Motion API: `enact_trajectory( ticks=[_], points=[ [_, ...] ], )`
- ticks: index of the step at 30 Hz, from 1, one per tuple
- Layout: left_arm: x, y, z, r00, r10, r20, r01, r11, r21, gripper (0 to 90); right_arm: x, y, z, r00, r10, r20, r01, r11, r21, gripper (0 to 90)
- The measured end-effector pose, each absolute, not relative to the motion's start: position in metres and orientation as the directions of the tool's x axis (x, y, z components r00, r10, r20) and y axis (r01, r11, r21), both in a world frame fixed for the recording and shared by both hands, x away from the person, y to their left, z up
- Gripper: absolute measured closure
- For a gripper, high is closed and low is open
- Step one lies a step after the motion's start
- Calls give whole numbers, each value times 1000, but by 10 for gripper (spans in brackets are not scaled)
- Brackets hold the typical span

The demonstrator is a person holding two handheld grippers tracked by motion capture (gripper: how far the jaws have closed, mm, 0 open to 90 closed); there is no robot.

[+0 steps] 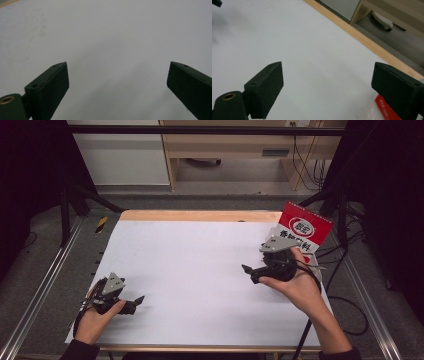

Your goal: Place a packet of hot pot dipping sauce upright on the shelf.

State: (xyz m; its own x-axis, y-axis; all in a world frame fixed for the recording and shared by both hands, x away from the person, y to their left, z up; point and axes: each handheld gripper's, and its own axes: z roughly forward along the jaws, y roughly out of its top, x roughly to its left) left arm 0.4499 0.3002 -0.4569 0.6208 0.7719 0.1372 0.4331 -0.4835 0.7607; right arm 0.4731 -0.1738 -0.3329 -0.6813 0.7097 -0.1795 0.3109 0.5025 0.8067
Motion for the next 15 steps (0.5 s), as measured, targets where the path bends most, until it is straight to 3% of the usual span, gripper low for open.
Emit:
enact_trajectory(
  ticks=[15],
  points=[
    [449, 299, -458, 627, 766, 142, 432, -493, 755, 39, 452, -122, -392, -710, 701, -70, 368, 454, 812, 76]
  ],
)
